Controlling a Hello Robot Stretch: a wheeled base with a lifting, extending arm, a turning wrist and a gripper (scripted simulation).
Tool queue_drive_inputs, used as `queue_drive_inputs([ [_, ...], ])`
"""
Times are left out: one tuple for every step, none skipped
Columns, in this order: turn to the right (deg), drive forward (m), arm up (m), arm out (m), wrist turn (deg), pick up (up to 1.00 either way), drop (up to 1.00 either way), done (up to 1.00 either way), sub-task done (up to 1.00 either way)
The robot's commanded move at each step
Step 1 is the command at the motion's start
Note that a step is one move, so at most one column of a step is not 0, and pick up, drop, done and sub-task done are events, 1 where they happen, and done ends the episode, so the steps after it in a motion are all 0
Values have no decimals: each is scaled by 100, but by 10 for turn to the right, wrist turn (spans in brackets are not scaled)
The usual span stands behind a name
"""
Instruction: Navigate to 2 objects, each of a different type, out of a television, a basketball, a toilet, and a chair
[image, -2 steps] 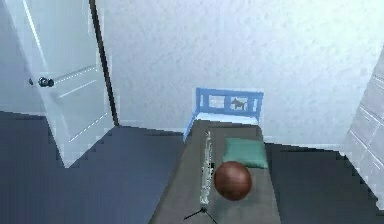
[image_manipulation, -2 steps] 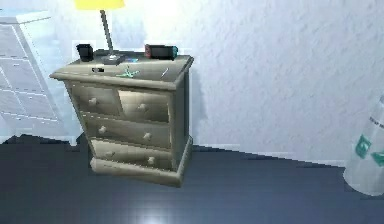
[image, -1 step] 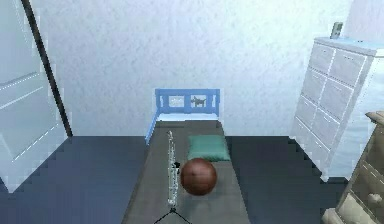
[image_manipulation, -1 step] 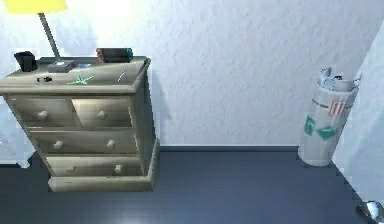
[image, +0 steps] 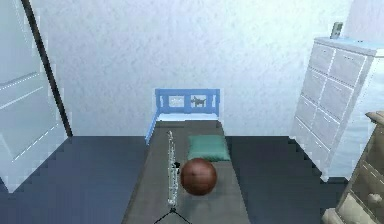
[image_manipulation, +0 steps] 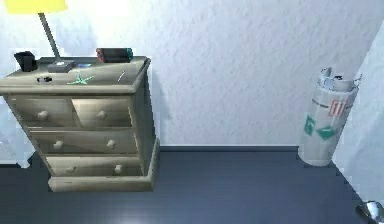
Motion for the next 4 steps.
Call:
queue_drive_inputs([
  [-450,0,0,0,0,0,0,0,0],
  [-180,0,0,0,0,0,0,0,0],
  [0,100,0,0,0,0,0,0,0],
  [0,100,0,0,0,0,0,0,0],
])
